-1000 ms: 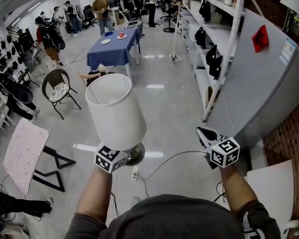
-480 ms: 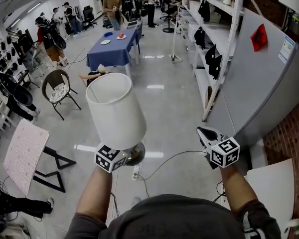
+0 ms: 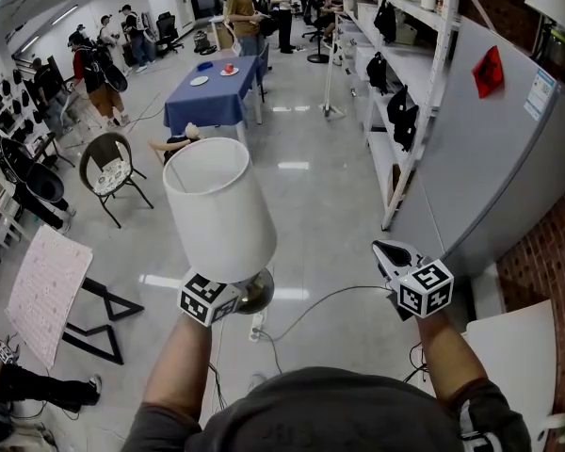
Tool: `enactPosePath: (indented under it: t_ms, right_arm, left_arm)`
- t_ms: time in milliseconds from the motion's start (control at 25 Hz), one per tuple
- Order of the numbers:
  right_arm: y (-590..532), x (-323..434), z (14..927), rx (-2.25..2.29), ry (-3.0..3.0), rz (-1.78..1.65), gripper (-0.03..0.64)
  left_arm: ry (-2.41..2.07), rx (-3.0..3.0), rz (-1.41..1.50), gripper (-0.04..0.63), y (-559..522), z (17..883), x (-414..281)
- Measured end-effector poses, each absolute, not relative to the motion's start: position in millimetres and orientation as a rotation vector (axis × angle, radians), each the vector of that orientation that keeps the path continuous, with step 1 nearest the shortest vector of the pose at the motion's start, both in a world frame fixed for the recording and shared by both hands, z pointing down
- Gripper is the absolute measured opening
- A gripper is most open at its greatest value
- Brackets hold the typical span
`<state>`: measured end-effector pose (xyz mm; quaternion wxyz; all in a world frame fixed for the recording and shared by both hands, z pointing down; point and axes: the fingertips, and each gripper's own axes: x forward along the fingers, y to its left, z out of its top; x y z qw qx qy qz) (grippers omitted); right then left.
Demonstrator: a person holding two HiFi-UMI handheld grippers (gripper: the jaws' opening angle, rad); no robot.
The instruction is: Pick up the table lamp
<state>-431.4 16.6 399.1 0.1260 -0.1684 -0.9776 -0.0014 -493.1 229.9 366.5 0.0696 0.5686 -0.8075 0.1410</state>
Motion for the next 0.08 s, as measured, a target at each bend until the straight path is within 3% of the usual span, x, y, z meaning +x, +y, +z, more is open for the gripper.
enactPosePath:
  t_ms: [80]
  right_arm:
    - [16.8, -431.1, 399.0, -0.492, -2.846, -0.005, -0.008]
  left_arm:
    - [-2.428, 1.711, 0.424, 0.071, 230.1, 366.8, -492.8]
